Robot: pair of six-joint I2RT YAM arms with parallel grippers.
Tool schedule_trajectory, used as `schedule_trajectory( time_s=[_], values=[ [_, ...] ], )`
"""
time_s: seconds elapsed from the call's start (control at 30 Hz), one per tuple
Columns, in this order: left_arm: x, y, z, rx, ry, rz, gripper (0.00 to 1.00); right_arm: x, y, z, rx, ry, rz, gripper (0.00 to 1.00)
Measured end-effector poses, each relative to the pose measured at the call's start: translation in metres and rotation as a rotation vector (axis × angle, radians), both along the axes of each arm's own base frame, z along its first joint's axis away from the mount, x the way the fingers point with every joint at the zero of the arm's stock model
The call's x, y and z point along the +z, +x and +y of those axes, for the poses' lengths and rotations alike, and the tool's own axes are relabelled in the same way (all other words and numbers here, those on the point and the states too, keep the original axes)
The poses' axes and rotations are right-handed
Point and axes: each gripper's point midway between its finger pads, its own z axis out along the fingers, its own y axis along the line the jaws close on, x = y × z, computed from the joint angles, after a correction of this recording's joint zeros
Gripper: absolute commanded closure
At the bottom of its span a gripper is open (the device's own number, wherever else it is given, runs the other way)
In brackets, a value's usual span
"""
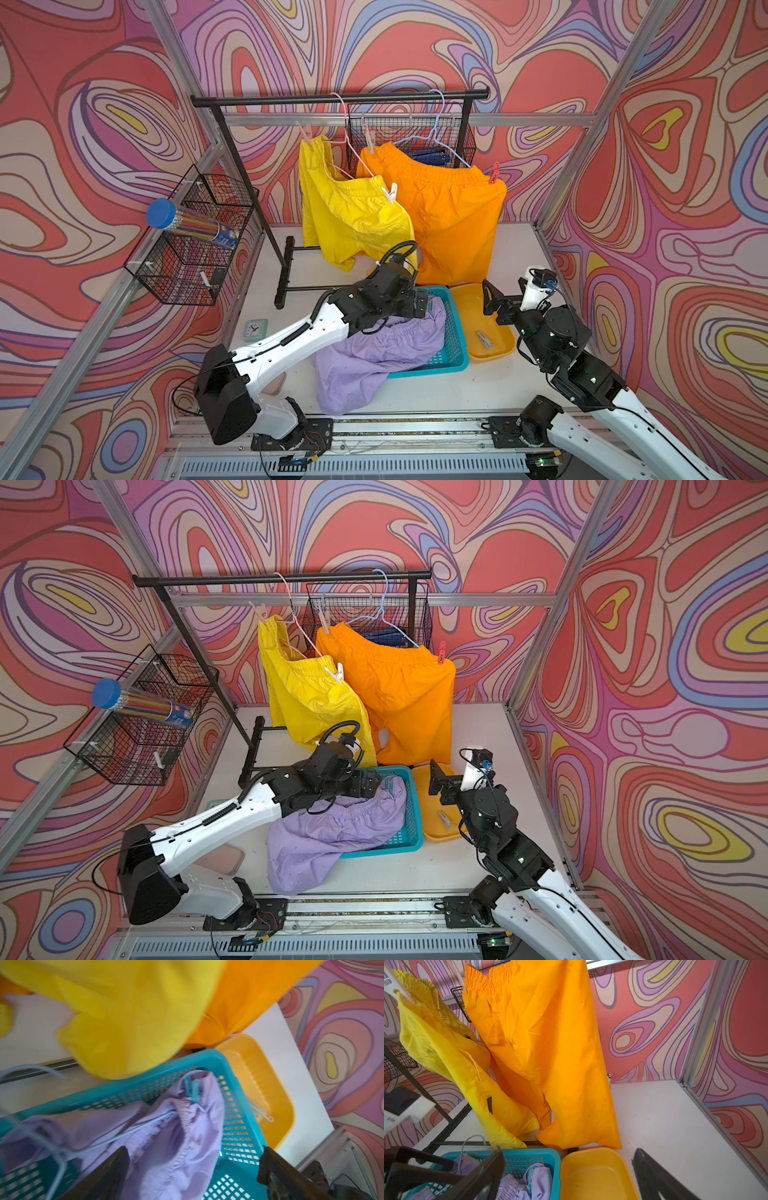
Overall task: Remove the clothespins securing shorts to the hanger
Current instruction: Pick up the hanger from the basket.
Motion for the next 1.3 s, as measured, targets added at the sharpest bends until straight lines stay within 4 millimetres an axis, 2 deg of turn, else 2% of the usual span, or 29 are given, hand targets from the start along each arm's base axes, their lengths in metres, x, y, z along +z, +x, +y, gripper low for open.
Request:
schedule_trajectory(
  time_s=[0.07,0.23,0.27,0.37,0.5,0.6,0.83,0.97,1.2,1.3],
  values=[
    [0.000,-0.002,0.026,0.069,0.048,0.016,0.00,0.000,0.000,0.000,0.002,0.000,0.000,0.02],
    [0.004,-0.018,0.076,0.196,0.109,0.061,0.01,0.000,0.000,0.001,0.006,0.001,0.000,0.02],
    [0.004,-0.018,0.083,0.218,0.108,0.068,0.04,0.000,0.000,0.002,0.008,0.001,0.001,0.02],
    [-0.004,-0.018,0.109,0.293,0.102,0.103,0.24,-0.001,0.001,0.004,0.014,-0.001,0.005,0.02],
    [-0.034,-0.020,0.128,0.347,0.112,0.186,0.27,-0.004,0.003,0.007,0.023,-0.007,0.015,0.02],
    [-0.046,-0.016,0.127,0.354,0.104,0.229,0.27,-0.005,0.004,0.008,0.026,-0.009,0.019,0.02],
    [-0.064,-0.001,0.109,0.332,0.096,0.287,0.31,-0.005,0.004,0.008,0.027,-0.009,0.018,0.02],
    [-0.070,0.010,0.105,0.337,0.090,0.303,0.45,-0.005,0.004,0.008,0.027,-0.009,0.019,0.02],
    [-0.078,0.026,0.105,0.359,0.078,0.321,0.51,-0.007,0.005,0.010,0.031,-0.012,0.024,0.02],
    [-0.080,0.038,0.098,0.349,0.072,0.322,0.54,-0.008,0.006,0.011,0.035,-0.014,0.028,0.02]
  ],
)
